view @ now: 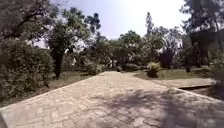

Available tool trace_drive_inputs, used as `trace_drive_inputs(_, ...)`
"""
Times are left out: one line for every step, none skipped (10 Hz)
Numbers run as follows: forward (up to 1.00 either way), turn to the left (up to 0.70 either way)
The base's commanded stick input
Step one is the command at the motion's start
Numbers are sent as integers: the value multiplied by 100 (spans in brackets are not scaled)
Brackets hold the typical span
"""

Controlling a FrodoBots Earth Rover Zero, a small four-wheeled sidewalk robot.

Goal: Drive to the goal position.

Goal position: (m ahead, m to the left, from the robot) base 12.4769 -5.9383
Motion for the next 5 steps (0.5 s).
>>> trace_drive_inputs(30,0)
trace_drive_inputs(30,0)
trace_drive_inputs(30,0)
trace_drive_inputs(30,0)
trace_drive_inputs(30,0)
